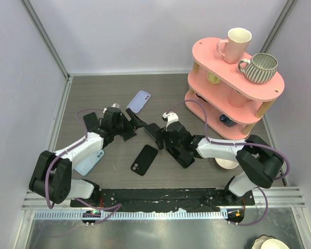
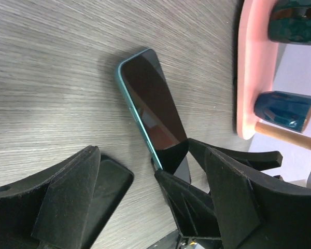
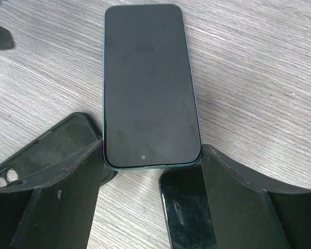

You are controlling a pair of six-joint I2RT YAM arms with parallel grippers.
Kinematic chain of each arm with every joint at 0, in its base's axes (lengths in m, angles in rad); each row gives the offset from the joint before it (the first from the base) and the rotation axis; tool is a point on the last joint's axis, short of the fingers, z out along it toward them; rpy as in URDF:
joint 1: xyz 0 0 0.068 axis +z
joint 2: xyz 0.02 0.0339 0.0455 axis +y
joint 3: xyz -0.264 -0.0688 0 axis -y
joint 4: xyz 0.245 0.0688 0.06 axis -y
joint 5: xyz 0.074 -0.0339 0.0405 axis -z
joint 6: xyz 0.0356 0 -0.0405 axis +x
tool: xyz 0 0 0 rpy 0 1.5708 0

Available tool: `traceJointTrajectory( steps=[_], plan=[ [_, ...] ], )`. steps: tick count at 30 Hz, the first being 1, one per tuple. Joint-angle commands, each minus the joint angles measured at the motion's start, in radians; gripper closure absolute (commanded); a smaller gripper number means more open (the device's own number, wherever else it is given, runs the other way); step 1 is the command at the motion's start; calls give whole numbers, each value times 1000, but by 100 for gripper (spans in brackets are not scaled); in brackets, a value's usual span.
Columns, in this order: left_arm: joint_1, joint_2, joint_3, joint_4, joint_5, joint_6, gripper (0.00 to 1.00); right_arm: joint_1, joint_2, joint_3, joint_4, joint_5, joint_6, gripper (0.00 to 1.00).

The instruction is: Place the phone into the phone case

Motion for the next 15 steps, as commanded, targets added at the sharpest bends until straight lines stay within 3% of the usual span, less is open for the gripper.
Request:
traceJointTrajectory(
  steps=[1, 3, 8, 15],
  plan=[
    [0, 8, -66, 186, 62, -119, 14, 0, -66, 7, 120, -39, -8, 46],
    [0, 6, -121, 300, 47, -148, 15, 0, -72, 5, 134, -57, 5, 46],
    [0, 37, -95, 245, 10, -99, 16, -1, -77, -12, 156, -81, 18, 46],
    [0, 100, -126, 352, 13, -152, 19, -1, -34, -12, 175, -97, 45, 47]
  ],
)
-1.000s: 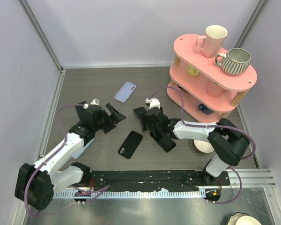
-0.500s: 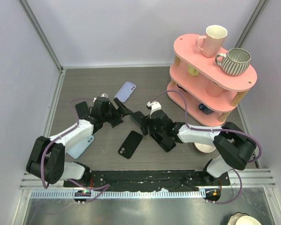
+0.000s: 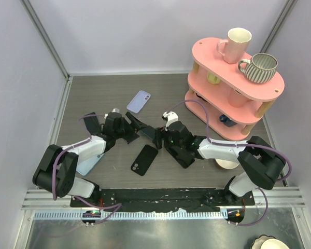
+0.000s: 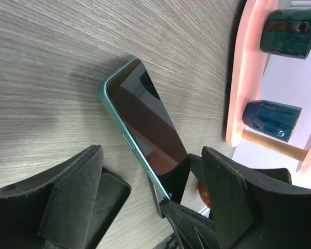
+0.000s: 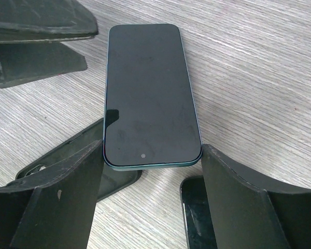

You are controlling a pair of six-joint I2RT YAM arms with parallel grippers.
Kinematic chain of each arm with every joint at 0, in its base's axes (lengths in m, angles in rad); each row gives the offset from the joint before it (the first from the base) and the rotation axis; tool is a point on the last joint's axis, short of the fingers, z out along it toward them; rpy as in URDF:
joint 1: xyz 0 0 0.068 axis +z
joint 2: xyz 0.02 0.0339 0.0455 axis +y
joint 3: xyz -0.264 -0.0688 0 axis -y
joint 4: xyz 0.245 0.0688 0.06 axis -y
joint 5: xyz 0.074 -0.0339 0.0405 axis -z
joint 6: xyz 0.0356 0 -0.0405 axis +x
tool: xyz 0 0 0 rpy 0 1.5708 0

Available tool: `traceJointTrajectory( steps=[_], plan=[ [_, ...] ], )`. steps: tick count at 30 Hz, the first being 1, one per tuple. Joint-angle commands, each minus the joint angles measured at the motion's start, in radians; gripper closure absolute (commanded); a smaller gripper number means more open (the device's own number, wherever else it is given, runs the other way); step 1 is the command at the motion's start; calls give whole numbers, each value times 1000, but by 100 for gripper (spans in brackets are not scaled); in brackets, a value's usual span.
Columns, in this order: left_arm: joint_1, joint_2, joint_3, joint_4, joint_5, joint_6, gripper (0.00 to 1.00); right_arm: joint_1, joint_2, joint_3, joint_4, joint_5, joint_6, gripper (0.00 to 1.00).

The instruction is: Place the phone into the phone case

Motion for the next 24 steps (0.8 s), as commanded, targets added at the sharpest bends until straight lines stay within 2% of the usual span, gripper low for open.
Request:
traceJointTrajectory(
  steps=[1, 7, 15, 19, 20, 24],
  plan=[
    [0, 58, -7, 108, 0, -35, 20, -1, -3, 10, 104, -24, 37, 47],
    [-12, 98, -22, 152, 4, -69, 24, -1, 6, 17, 133, -64, 76, 48],
    [-13, 134, -11, 207, 41, -51, 36, -1, 20, 2, 144, -87, 88, 48],
    [-15, 155, -25, 310, 101, -55, 56, 1, 17, -4, 151, -87, 91, 48],
    [-15, 157, -28, 324, 110, -49, 65, -1, 17, -3, 150, -92, 90, 48],
    [-15, 157, -20, 350, 147, -15, 85, -1, 9, 2, 142, -101, 84, 46]
  ],
)
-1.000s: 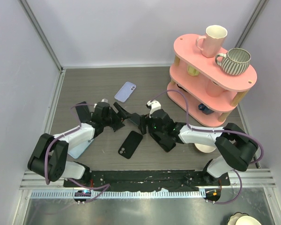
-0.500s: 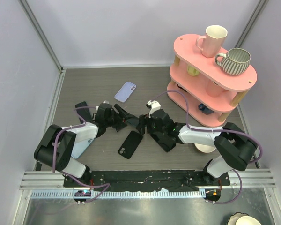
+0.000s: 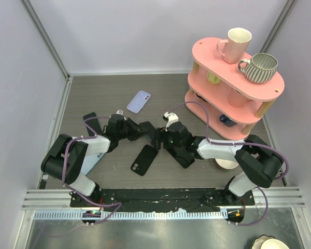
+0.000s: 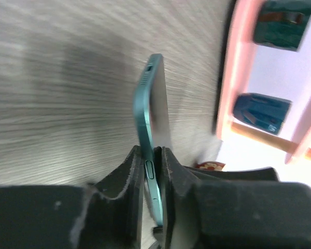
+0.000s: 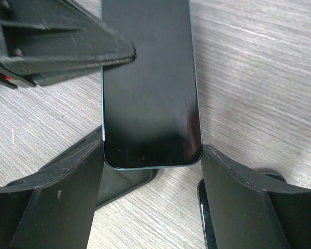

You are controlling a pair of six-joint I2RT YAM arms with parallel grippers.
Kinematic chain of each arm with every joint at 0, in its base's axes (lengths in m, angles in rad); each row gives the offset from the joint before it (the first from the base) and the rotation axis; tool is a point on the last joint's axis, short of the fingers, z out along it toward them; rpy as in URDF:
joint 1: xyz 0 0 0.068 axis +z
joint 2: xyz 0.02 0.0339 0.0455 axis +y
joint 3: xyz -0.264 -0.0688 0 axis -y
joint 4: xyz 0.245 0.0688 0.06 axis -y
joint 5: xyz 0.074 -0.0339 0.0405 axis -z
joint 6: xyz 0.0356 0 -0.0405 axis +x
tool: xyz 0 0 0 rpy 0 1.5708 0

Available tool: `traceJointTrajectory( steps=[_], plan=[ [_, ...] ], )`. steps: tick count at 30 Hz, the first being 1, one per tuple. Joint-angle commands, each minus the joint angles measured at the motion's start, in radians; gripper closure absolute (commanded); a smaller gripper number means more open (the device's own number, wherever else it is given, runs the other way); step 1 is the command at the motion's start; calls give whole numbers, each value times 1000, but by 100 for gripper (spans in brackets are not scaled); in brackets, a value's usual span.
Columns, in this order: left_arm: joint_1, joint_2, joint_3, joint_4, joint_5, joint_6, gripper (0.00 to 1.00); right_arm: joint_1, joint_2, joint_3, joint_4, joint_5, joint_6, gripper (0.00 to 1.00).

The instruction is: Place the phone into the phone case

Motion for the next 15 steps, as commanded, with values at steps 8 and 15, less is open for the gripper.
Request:
traceJointTrajectory(
  steps=[8, 15],
  plan=[
    [-5, -37, 49, 154, 200, 106, 100, 7, -130, 28, -24, -43, -59, 19],
    [-5, -116, 101, 38, 353, 236, 100, -14, -356, 98, -242, -48, -143, 12]
  ],
)
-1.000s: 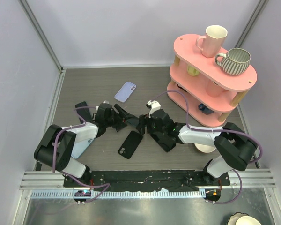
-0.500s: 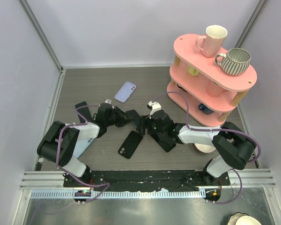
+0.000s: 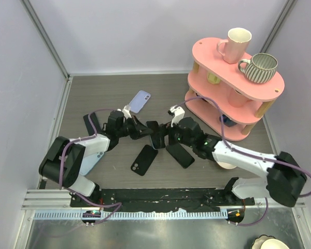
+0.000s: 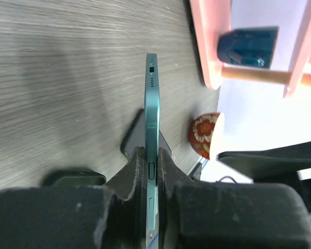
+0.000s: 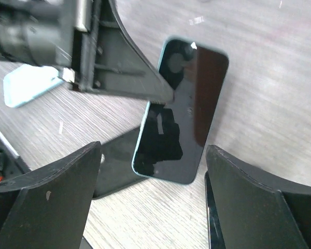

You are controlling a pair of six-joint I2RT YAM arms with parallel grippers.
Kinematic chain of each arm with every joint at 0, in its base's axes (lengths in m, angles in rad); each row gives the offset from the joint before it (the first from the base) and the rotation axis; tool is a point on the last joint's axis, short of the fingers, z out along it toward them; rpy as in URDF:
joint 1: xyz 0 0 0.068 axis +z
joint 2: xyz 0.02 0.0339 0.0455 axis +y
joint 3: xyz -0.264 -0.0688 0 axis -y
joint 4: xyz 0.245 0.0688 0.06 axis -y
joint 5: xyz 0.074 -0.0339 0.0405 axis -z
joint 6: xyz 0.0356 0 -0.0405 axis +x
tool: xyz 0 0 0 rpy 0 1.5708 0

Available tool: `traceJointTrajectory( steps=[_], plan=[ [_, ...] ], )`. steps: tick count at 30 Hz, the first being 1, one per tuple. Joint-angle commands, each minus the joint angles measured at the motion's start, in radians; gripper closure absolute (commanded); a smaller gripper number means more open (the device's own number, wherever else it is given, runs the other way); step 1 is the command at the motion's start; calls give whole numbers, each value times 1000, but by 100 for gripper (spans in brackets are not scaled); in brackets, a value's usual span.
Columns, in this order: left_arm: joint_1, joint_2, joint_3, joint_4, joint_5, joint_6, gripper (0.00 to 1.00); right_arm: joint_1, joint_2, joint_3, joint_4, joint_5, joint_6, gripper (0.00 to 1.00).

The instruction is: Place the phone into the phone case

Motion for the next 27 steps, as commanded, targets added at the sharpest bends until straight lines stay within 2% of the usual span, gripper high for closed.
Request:
traceJointTrajectory(
  steps=[1, 3, 5, 8, 9, 11, 14, 16, 20, 23, 25, 26, 27],
  plan=[
    [-5, -108, 82, -51, 166, 121, 100, -26, -153, 90, -98, -19, -84, 12],
    [-6, -152, 97, -100, 205, 195, 100, -52, -192, 124, -129, -18, -102, 12],
    [-15, -183, 122, -185, 250, 270, 100, -132, -202, 170, -166, -118, -119, 12],
    [-35, -226, 142, -260, 308, 324, 100, -267, -196, 231, -189, -377, -134, 12],
    [-40, -234, 145, -263, 328, 327, 100, -296, -190, 248, -196, -522, -142, 12],
    [-54, -246, 149, -266, 423, 327, 100, -342, -156, 318, -273, -609, -186, 14],
    [-63, -277, 169, -332, 521, 371, 100, -350, -96, 394, -421, -711, -272, 17],
    [-66, -306, 185, -406, 529, 438, 100, -349, -72, 445, -487, -790, -298, 20],
    [-75, -360, 203, -521, 554, 548, 100, -348, -61, 419, -497, -863, -318, 30],
    [-84, -367, 203, -547, 595, 568, 100, -347, -41, 400, -495, -935, -315, 32],
    [-106, -371, 199, -558, 611, 580, 100, -341, -30, 394, -479, -958, -312, 40],
    [-112, -374, 199, -568, 609, 600, 100, -341, -27, 388, -473, -975, -308, 49],
    [-118, -377, 197, -588, 595, 610, 100, -338, -24, 385, -468, -982, -309, 50]
  ],
)
